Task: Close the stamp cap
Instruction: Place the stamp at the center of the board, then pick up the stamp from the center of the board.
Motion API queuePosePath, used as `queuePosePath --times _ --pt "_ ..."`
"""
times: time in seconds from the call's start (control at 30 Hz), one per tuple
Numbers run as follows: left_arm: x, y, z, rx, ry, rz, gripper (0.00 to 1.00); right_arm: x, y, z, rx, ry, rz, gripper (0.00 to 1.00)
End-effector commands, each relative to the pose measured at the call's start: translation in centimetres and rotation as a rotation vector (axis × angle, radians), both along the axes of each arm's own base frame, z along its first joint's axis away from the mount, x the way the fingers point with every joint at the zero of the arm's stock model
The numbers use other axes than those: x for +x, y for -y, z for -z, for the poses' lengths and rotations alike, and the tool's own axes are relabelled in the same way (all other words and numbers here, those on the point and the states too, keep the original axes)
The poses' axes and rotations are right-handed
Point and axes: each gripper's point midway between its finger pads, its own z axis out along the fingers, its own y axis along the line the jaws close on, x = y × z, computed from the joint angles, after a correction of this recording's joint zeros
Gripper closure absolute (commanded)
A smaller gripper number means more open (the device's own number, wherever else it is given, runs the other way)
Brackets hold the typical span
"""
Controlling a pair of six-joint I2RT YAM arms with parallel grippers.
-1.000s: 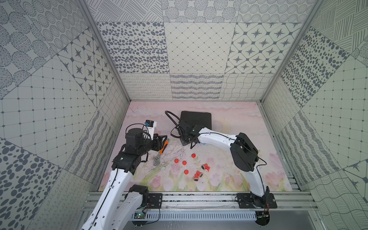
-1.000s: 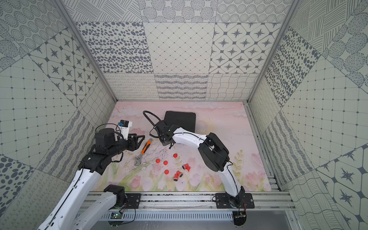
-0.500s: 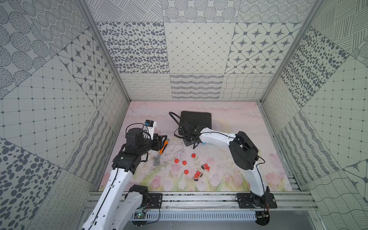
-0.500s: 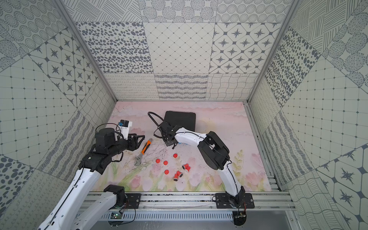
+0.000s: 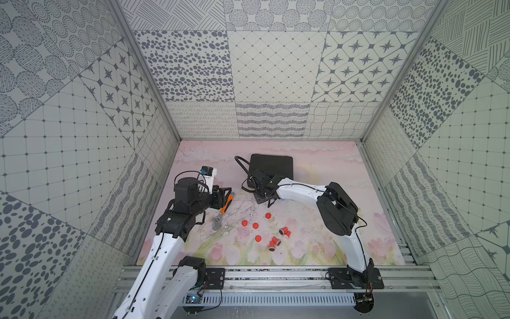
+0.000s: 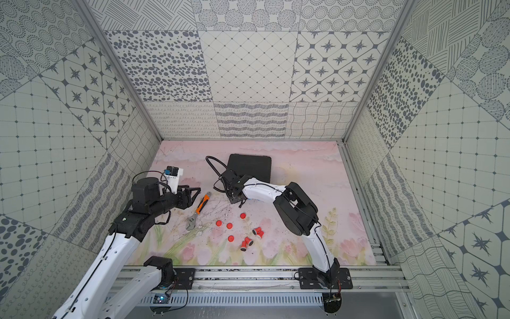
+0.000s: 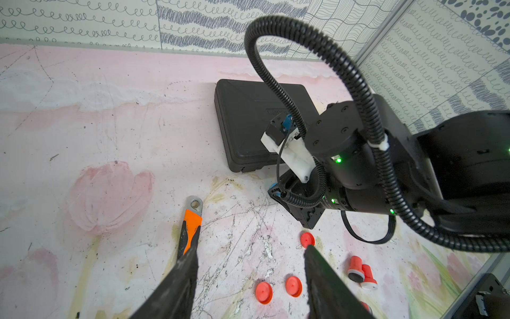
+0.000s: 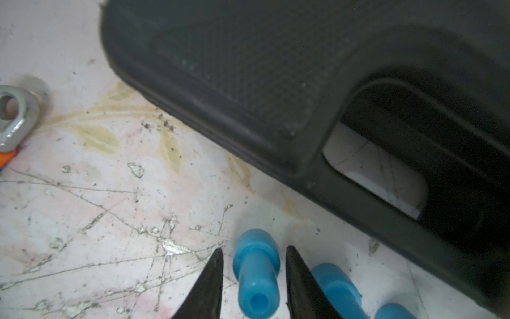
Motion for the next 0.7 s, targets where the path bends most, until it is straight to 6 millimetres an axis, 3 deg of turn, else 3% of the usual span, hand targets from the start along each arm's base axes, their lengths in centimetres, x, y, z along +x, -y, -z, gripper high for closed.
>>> queuePosePath --times 0.0,0.2,0.37,0.67 --pt "0.2 -0.1 -0.5 0.003 0.025 0.005 0.38 0.6 -0.4 -3.8 0.058 0.051 0.006 0.60" --pt "0.2 -0.1 -0.5 0.002 0.024 0.001 0.38 -0.6 0.5 -7.1 0.095 0.053 -0.002 0.60" --pt "0.2 -0.1 -0.6 0.001 0.026 0.003 0.38 -2.7 1.8 -8.7 0.116 0.005 -0.004 0.60" --pt "0.2 0.0 -0.6 -0.003 0.025 0.007 0.38 -9.2 5.1 -9.2 0.133 -0.142 -0.008 0.63"
